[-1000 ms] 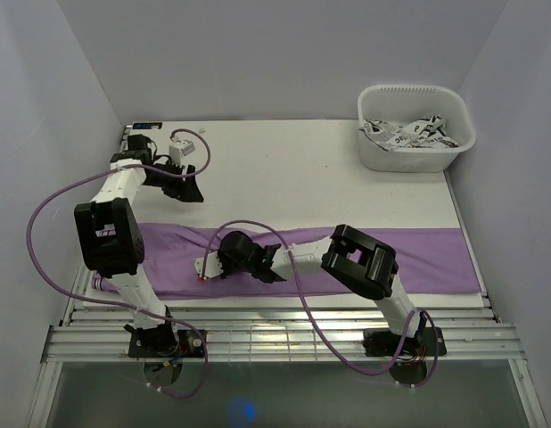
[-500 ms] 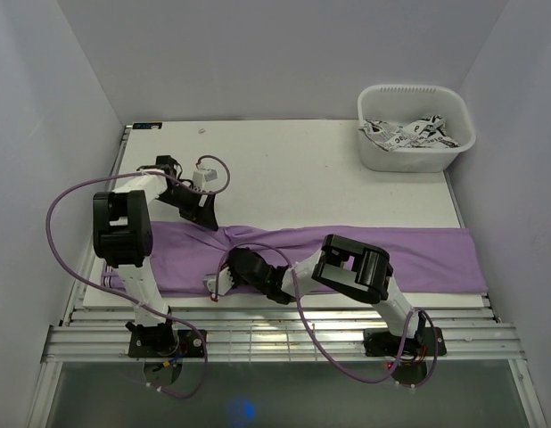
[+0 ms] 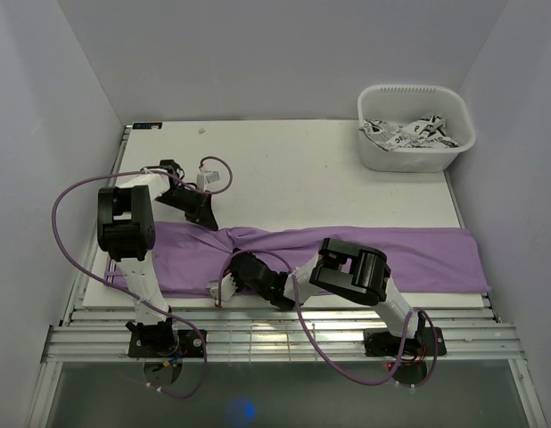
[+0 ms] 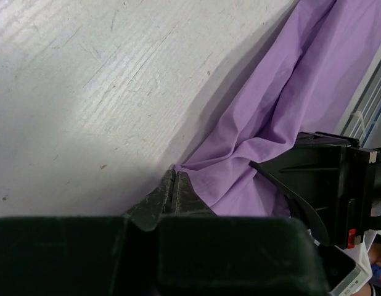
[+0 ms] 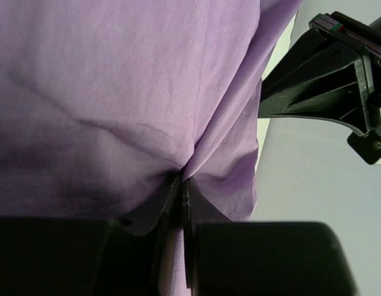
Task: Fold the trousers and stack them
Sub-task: Fold the trousers
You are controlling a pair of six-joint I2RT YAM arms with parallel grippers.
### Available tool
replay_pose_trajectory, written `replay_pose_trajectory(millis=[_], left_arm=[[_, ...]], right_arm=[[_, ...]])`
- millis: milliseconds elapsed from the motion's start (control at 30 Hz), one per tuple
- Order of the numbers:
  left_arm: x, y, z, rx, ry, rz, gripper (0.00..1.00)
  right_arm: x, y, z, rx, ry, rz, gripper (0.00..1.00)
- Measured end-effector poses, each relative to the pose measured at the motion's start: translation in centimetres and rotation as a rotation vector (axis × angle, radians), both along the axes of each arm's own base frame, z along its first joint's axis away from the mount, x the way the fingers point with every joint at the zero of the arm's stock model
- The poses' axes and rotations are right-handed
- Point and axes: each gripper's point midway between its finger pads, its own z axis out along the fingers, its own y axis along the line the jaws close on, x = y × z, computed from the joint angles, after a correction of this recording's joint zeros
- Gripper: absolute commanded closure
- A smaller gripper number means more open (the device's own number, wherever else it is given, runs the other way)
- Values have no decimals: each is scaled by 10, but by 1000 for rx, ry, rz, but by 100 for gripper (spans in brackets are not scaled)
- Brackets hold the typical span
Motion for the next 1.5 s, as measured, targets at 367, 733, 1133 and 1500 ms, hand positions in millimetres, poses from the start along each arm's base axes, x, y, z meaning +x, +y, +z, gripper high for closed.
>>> replay_pose_trajectory(millis=[367,733,1133,1500], left_arm=[[15,-8,38,-69,-150,-60,45],[17,-42,35,-95,-159,-112,38],[-13,-47,0,-22,-60,-170,100],[35,-29,0,143,-265,-135,100]], right_arm=[[1,0,1,-8,-8,-15,89],[1,-2,-1,-25,-46,0,92],[0,-5,-1,-33,-83,10,72],[3,4,21,-2,-160,12,40]])
